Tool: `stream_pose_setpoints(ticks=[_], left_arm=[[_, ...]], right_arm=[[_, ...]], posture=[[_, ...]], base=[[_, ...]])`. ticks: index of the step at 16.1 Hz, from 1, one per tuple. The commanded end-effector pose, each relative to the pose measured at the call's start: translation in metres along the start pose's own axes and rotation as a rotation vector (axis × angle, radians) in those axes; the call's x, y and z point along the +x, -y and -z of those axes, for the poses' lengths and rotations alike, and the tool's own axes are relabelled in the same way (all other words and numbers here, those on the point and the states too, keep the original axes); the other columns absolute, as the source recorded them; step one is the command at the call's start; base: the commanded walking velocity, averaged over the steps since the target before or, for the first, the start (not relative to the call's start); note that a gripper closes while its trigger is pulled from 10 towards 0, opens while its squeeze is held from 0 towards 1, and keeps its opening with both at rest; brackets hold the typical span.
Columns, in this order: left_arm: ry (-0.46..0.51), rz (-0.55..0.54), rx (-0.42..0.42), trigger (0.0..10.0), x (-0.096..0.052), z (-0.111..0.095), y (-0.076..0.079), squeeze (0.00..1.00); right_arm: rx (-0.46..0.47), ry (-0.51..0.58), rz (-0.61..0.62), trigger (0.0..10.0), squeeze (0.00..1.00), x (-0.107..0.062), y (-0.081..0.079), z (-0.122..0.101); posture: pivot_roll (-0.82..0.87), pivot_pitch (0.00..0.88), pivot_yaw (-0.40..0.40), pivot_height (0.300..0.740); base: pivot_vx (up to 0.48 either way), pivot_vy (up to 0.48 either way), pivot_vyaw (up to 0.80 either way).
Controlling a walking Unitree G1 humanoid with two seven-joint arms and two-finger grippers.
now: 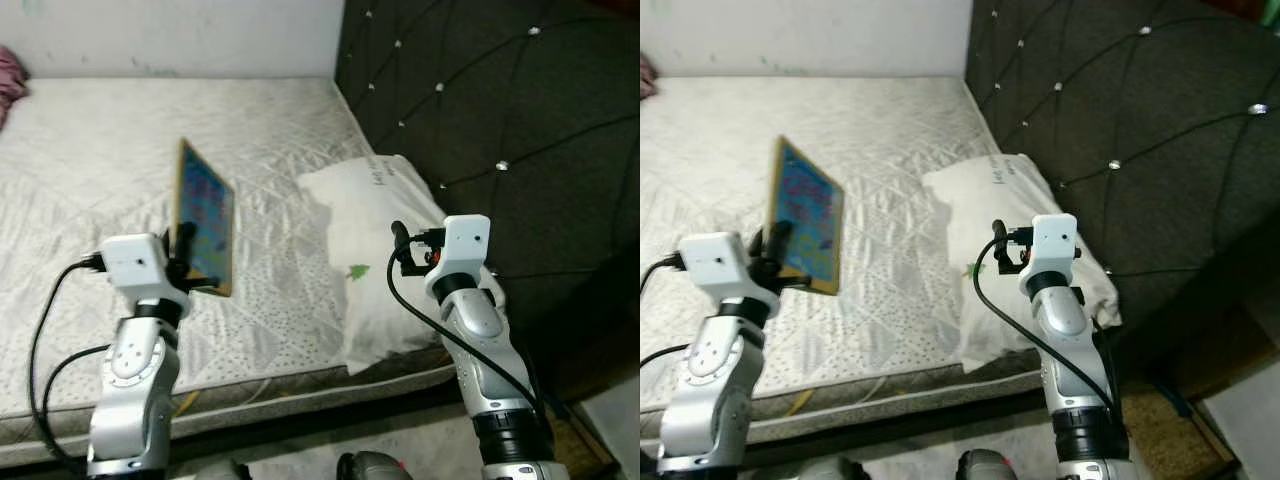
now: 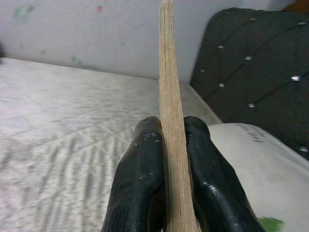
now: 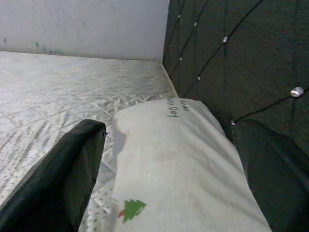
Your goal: Clean up the room
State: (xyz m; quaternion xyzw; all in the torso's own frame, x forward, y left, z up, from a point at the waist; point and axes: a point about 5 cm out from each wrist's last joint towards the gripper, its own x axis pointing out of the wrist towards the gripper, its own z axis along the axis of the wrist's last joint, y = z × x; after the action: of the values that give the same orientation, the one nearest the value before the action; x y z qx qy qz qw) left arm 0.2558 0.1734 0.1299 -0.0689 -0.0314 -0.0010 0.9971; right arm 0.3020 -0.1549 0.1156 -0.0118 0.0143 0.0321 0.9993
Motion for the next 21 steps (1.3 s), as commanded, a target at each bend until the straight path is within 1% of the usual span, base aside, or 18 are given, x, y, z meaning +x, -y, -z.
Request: stream_pose_setpoints(ticks=[1, 4, 7, 9, 12, 15, 17, 20, 21], left_arm=[[0.056, 0.028, -0.004, 10.0, 0.0025, -0.0120, 0.0040, 0.00], [0.060, 0.037, -0.010, 10.0, 0.0014, -0.0123, 0.0055, 0.00], [0.061, 0.040, -0.012, 10.0, 0.0010, -0.0122, 0.0055, 0.00], [0.058, 0.042, -0.009, 10.0, 0.0009, -0.0117, 0.0058, 0.00], [0.050, 0.018, 0.009, 10.0, 0.0000, -0.0093, 0.0039, 0.00], [0.051, 0.020, 0.005, 10.0, 0.0006, -0.0091, 0.0043, 0.00], [0.044, 0.013, 0.044, 10.0, -0.0001, -0.0082, 0.0053, 0.00], [0.030, -0.011, 0.022, 10.0, -0.0022, -0.0052, 0.0038, 0.00], [0.016, -0.019, 0.010, 10.0, -0.0038, -0.0026, 0.0008, 0.00]], right_arm=[[-0.004, 0.018, 0.007, 10.0, 0.00, 0.0003, 0.0031, -0.0061], [-0.007, 0.014, 0.005, 10.0, 0.00, 0.0011, 0.0036, -0.0060], [-0.007, 0.016, 0.003, 10.0, 0.00, 0.0017, 0.0037, -0.0066], [-0.007, 0.018, 0.005, 10.0, 0.00, 0.0016, 0.0043, -0.0072], [-0.007, 0.020, 0.003, 10.0, 0.00, -0.0002, 0.0047, -0.0066], [-0.009, 0.020, -0.001, 10.0, 0.00, -0.0001, 0.0038, -0.0065], [-0.009, 0.021, -0.004, 10.0, 0.00, -0.0009, 0.0033, -0.0060], [-0.008, 0.020, -0.008, 10.0, 0.00, -0.0025, 0.0027, -0.0051], [-0.008, 0.019, -0.010, 10.0, 0.00, -0.0032, 0.0022, -0.0047]], posture=[[-0.07, 0.029, -0.052, 0.740], [-0.07, 0.026, -0.054, 0.740], [-0.07, 0.025, -0.055, 0.740], [-0.07, 0.022, -0.055, 0.740], [-0.07, 0.018, -0.055, 0.740], [-0.07, 0.017, -0.056, 0.740], [-0.06, 0.013, -0.057, 0.740], [-0.06, 0.011, -0.059, 0.740], [-0.06, 0.010, -0.057, 0.736]], base=[[0.000, 0.000, 0.00], [0.080, 0.000, 0.00], [0.251, 0.000, -0.65], [0.259, 0.000, 0.00], [0.000, 0.000, 0.00], [0.000, 0.000, 0.00], [0.000, 0.000, 0.00], [0.000, 0.000, 0.00], [0.000, 0.000, 0.00]])
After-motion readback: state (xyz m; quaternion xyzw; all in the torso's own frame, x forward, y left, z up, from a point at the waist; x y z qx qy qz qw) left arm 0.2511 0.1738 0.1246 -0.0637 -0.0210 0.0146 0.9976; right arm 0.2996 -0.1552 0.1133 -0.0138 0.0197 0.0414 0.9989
